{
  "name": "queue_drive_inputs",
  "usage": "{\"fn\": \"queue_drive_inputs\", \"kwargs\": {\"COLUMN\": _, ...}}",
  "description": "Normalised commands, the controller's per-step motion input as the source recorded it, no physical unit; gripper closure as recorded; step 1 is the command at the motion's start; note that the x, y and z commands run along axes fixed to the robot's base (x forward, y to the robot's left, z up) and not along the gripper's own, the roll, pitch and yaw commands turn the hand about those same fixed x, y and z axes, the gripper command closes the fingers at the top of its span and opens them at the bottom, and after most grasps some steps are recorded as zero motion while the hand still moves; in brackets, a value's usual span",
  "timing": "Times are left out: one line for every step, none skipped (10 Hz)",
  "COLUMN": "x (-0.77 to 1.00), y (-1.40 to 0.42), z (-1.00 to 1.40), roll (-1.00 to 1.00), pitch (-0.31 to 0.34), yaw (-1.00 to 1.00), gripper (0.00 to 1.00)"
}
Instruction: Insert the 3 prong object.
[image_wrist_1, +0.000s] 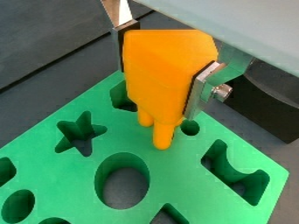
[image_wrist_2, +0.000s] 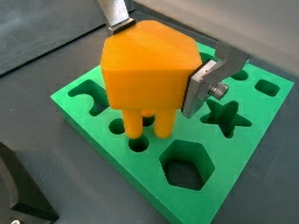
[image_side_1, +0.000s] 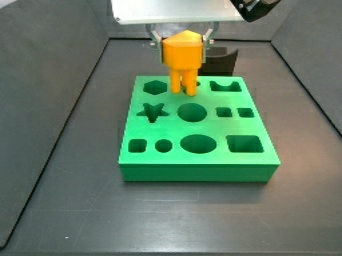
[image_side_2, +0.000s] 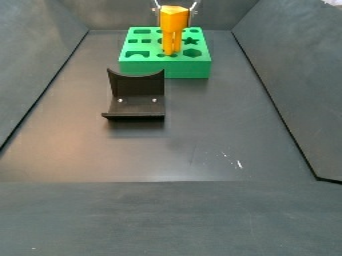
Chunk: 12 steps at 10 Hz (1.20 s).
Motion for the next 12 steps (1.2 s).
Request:
{"fn": "queue_drive_inputs", "kwargs": {"x": 0.09, "y": 0.01, "z": -0.27, "roll": 0.16, "pitch": 0.0, "yaw": -0.31, "gripper": 1.0}}
{"fn": "queue_drive_inputs", "kwargs": {"x": 0.19, "y": 0.05, "z": -0.26, "roll": 0.18, "pitch": 0.06, "yaw": -0.58, "gripper": 1.0}}
{"fn": "queue_drive_inputs", "kwargs": {"x": 0.18, "y": 0.11, "z": -0.27, "roll": 0.16, "pitch": 0.094, "yaw": -0.69, "gripper": 1.0}}
{"fn": "queue_drive_inputs", "kwargs": {"x": 0.14, "y": 0.15, "z": -0.23, "roll": 0.14, "pitch": 0.094, "yaw": -0.72, "gripper": 1.0}}
{"fn": "queue_drive_inputs", "kwargs": {"x": 0.09, "y": 0.17, "z": -0.12, "roll": 0.08, "pitch": 0.107, "yaw": -0.77, "gripper": 1.0}}
{"fn": "queue_drive_inputs", "kwargs": {"x": 0.01, "y": 0.11, "z": -0.03, "roll": 0.04, "pitch": 0.1, "yaw": -0.85, "gripper": 1.0}}
{"fn": "queue_drive_inputs", "kwargs": {"x": 0.0, "y": 0.07, "z": 0.0, "roll": 0.02, "pitch": 0.079, "yaw": -0.9, "gripper": 1.0}}
{"fn": "queue_drive_inputs", "kwargs": {"x": 0.0, "y": 0.06, "z": -0.08, "roll": 0.05, "pitch": 0.123, "yaw": -0.88, "gripper": 1.0}}
{"fn": "queue_drive_inputs", "kwargs": {"x": 0.0, "y": 0.03, "z": -0.15, "roll": 0.1, "pitch": 0.163, "yaw": -0.85, "gripper": 1.0}}
{"fn": "queue_drive_inputs", "kwargs": {"x": 0.0, "y": 0.03, "z": -0.15, "roll": 0.1, "pitch": 0.159, "yaw": -0.85, "gripper": 1.0}}
{"fn": "queue_drive_inputs", "kwargs": {"x": 0.0, "y": 0.03, "z": -0.14, "roll": 0.09, "pitch": 0.153, "yaw": -0.86, "gripper": 1.0}}
{"fn": "queue_drive_inputs", "kwargs": {"x": 0.0, "y": 0.03, "z": -0.13, "roll": 0.09, "pitch": 0.149, "yaw": -0.86, "gripper": 1.0}}
